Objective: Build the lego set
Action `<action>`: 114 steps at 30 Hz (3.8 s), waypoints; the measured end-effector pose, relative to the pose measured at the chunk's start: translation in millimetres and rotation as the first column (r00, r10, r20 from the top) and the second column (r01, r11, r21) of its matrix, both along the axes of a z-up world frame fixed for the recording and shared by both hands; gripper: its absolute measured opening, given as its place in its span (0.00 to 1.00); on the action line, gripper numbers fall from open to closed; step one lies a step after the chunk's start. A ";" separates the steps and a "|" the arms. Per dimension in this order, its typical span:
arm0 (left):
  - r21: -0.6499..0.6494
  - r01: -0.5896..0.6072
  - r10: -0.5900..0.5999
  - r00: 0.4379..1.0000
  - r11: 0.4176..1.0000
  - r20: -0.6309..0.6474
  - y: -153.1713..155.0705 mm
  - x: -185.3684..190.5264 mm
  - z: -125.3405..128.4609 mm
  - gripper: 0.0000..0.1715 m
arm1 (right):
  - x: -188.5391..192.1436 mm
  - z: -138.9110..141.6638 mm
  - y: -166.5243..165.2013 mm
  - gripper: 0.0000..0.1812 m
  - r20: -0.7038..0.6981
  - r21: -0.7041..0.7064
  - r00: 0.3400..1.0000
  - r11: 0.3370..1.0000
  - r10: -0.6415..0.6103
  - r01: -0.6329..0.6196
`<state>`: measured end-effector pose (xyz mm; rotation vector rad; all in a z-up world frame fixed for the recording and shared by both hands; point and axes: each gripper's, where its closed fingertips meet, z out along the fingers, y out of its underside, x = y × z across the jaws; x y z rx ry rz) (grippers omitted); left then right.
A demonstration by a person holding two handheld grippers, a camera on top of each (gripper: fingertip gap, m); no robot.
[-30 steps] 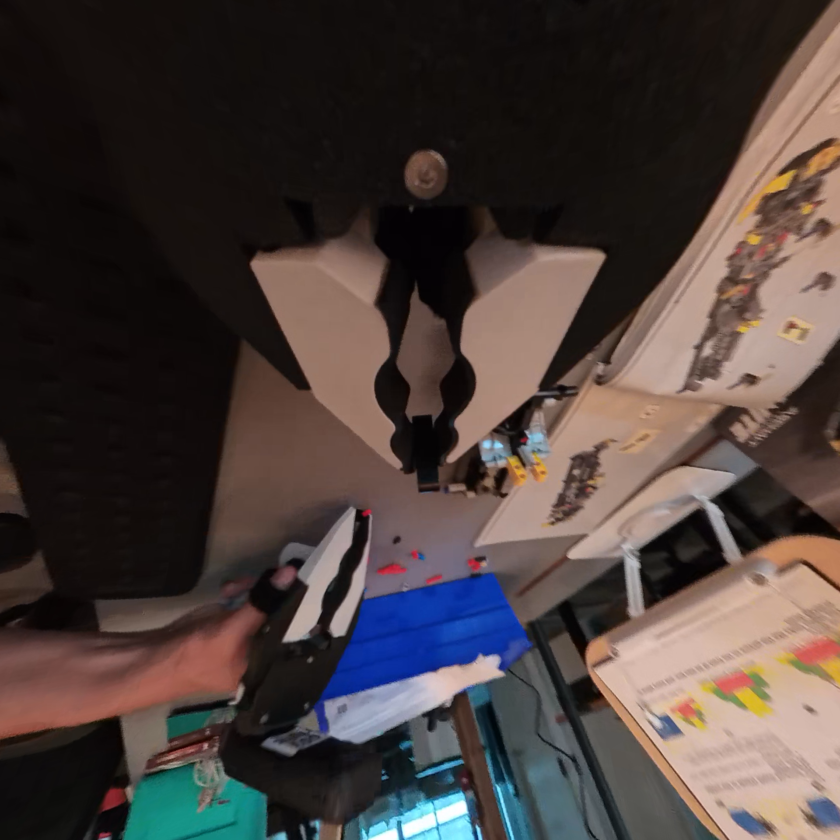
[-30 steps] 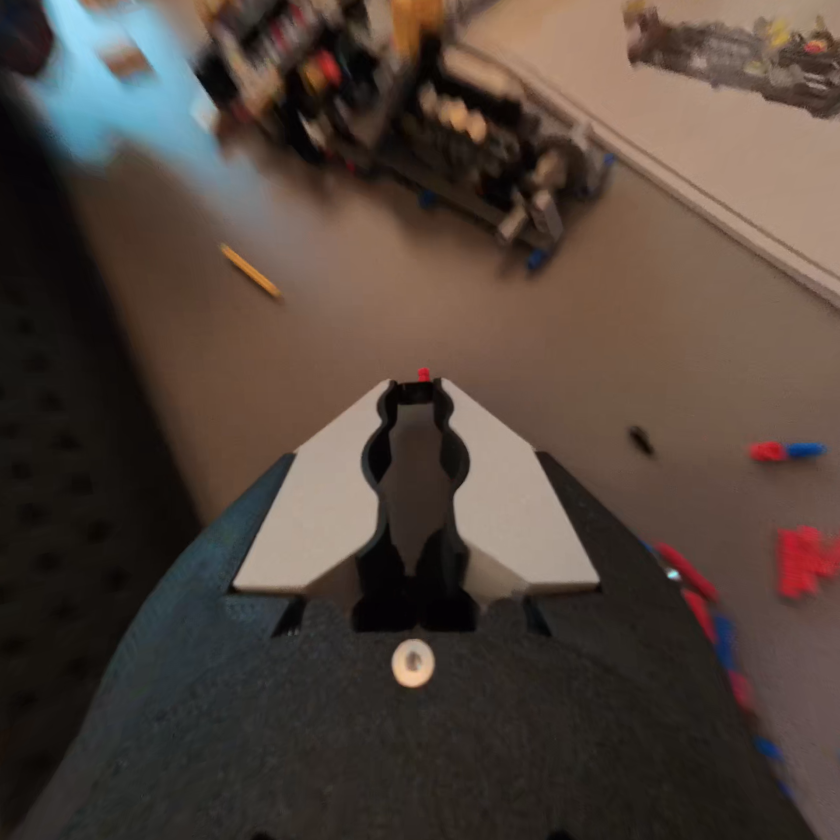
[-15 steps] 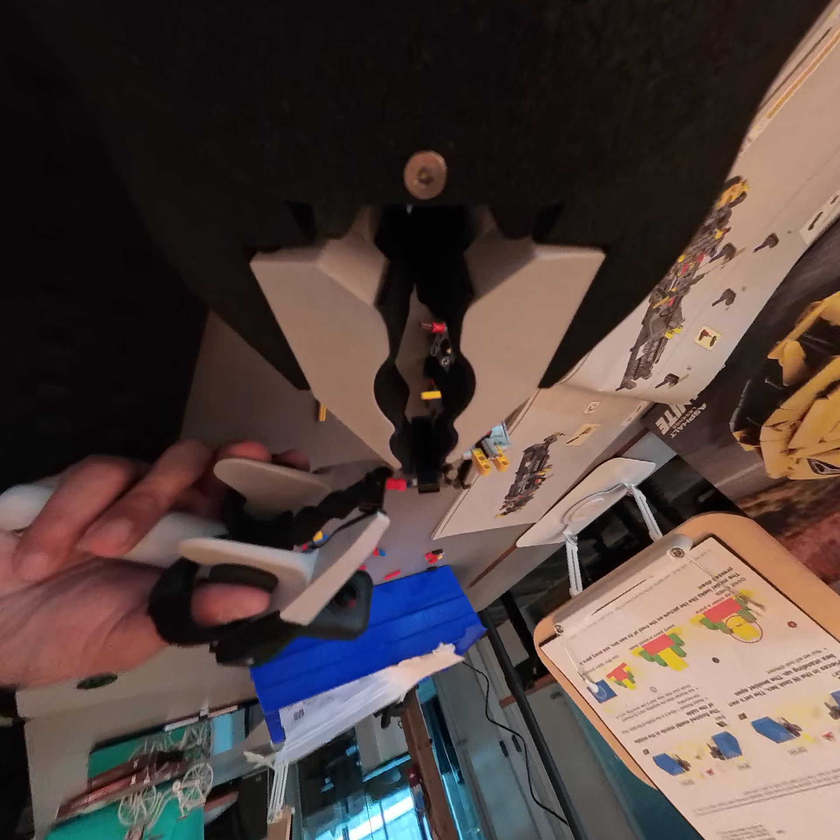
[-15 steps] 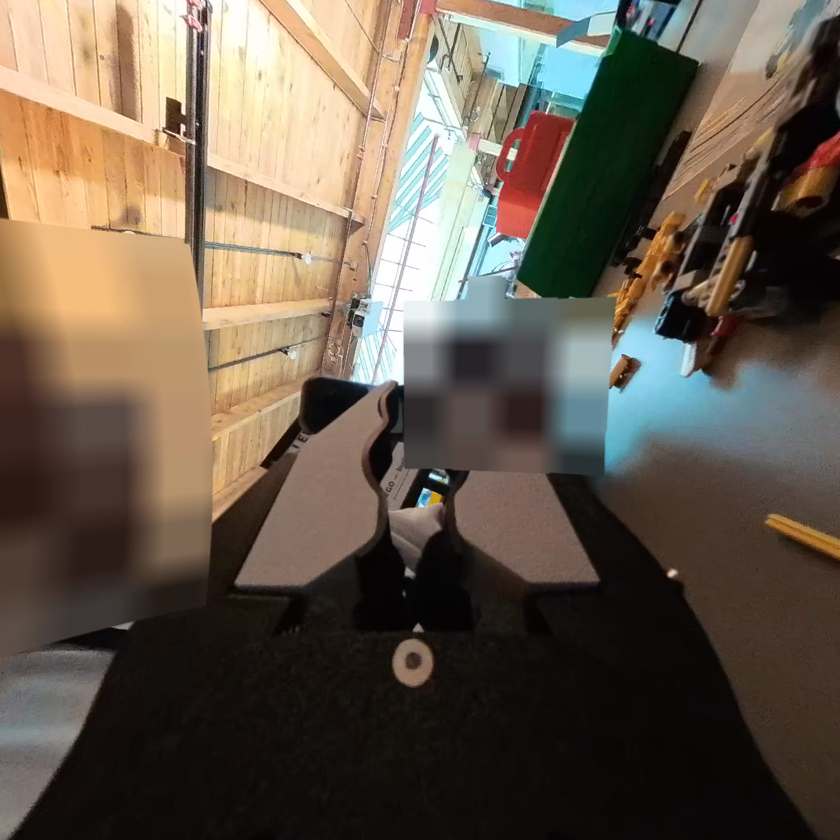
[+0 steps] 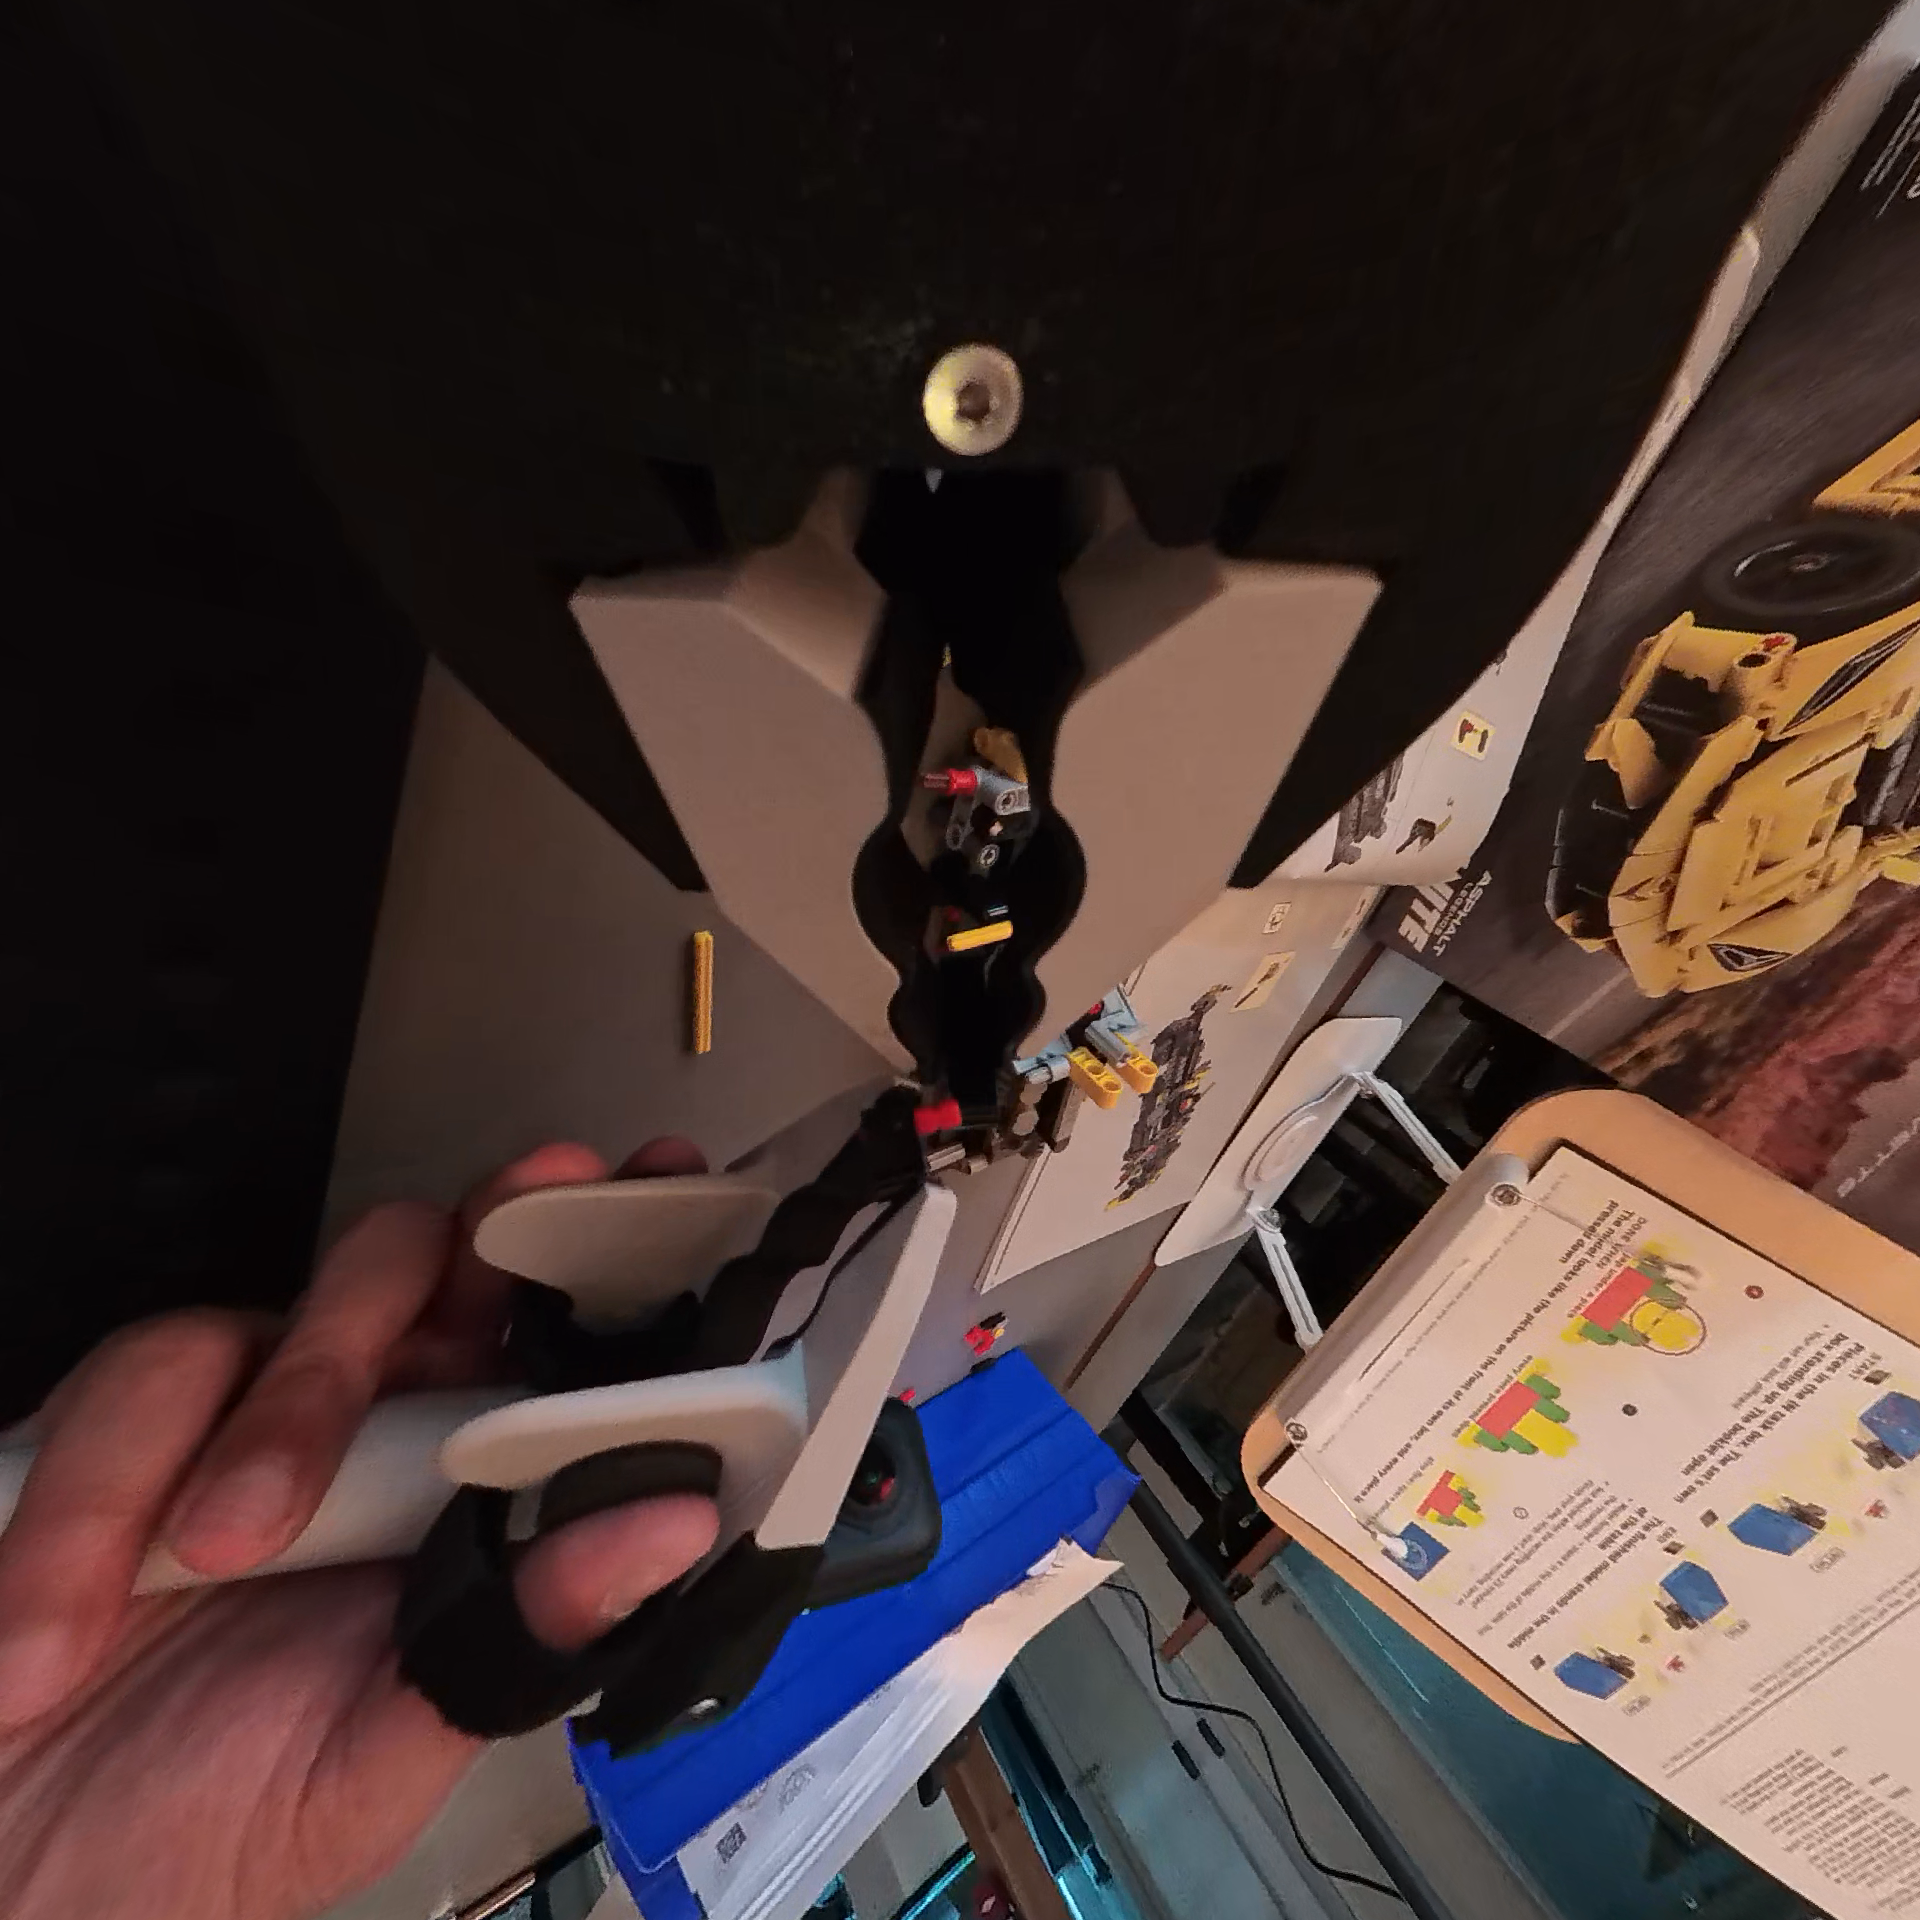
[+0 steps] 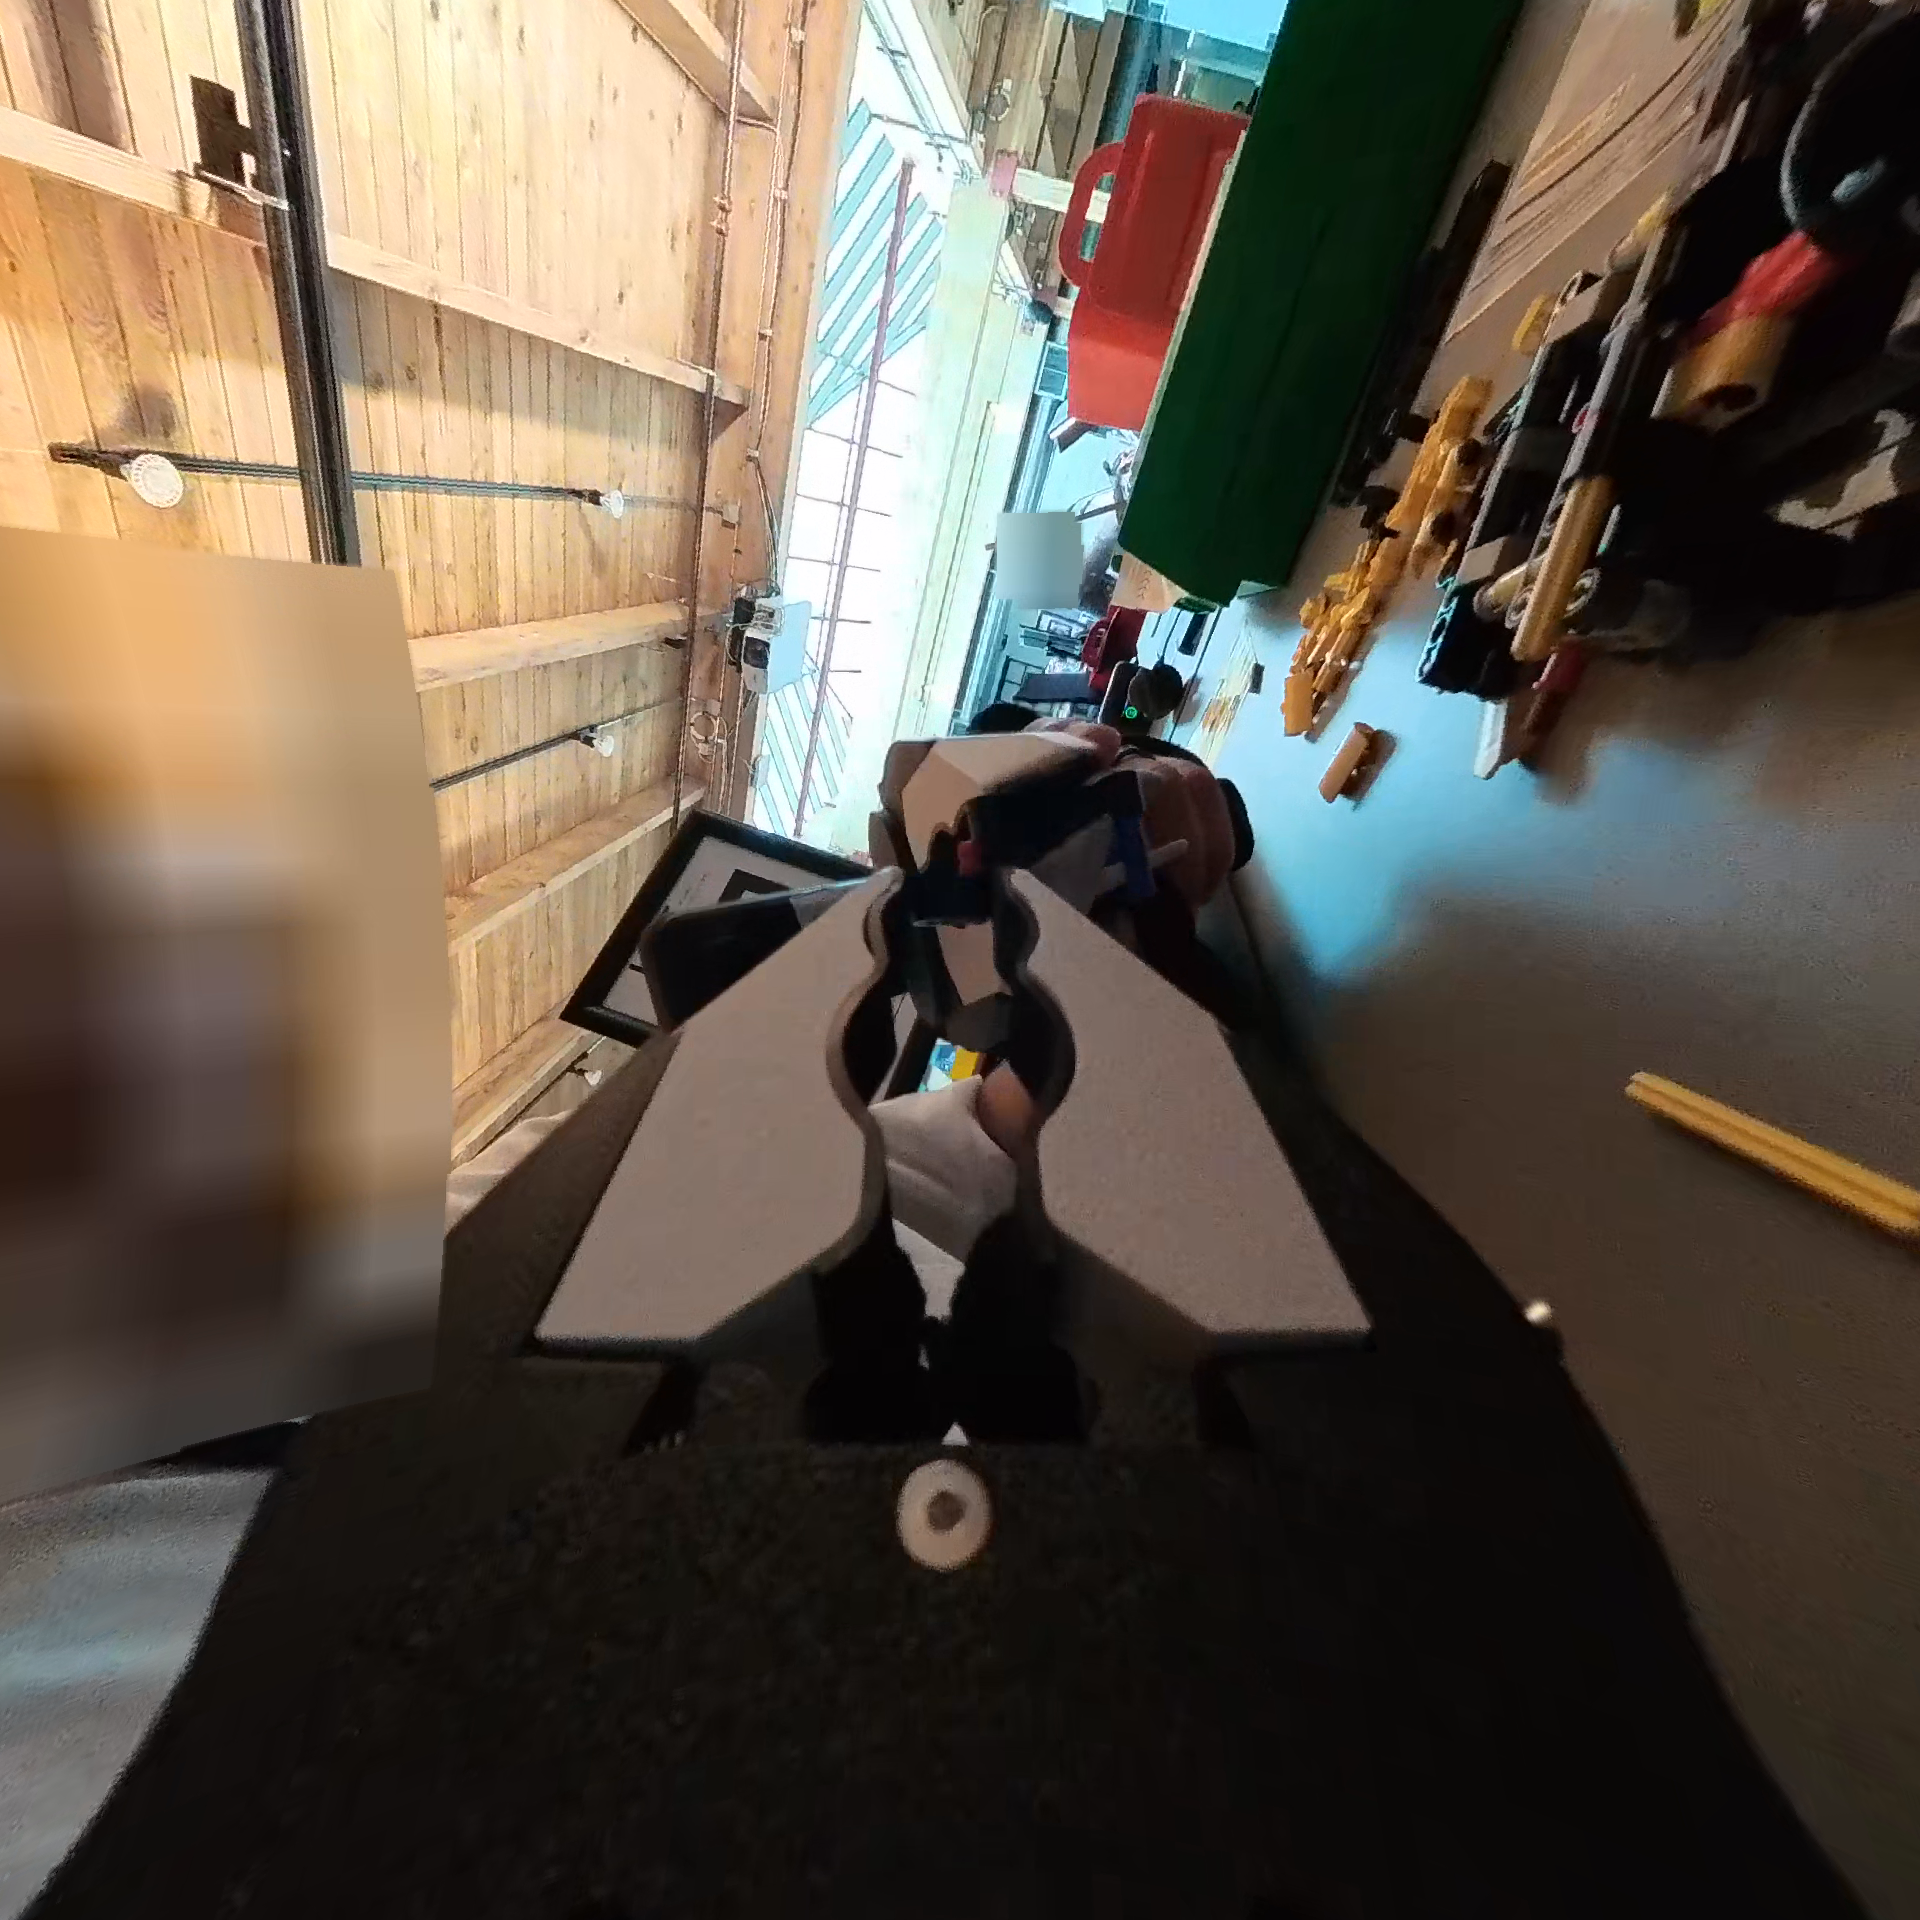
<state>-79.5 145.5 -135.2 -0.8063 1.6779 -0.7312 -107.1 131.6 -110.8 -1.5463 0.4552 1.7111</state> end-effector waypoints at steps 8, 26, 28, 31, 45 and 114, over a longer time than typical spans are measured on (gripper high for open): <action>-0.331 -0.003 -0.048 0.988 0.944 -0.145 5.6 0.1 -14.2 0.03 | 38.7 -78.6 -18.8 0.08 0.824 -0.141 0.558 0.990 0.100 0.031; -0.423 -0.033 -0.032 0.989 0.905 -0.145 11.8 1.9 -10.5 0.03 | 19.1 -5.9 15.3 0.13 0.804 0.141 0.574 0.987 -0.156 0.071; -0.356 -0.041 -0.009 0.990 0.934 -0.139 10.9 2.4 -11.5 0.03 | 17.2 -13.7 23.6 0.10 0.829 0.125 0.539 0.989 -0.148 0.080; -0.294 -0.053 0.012 0.990 0.954 -0.138 10.4 2.2 -13.0 0.03 | 9.6 -20.3 29.0 0.07 0.813 0.093 0.572 0.994 -0.111 0.061; -0.246 -0.057 0.027 0.992 0.968 -0.125 12.6 0.8 -14.0 0.03 | 18.2 -23.8 29.9 0.04 0.831 0.029 0.552 0.995 -0.076 0.093; -0.930 0.181 -0.316 0.946 0.319 0.075 14.8 -15.2 32.3 0.03 | 2.8 39.0 47.5 0.03 0.248 0.489 0.959 0.873 -0.136 -0.003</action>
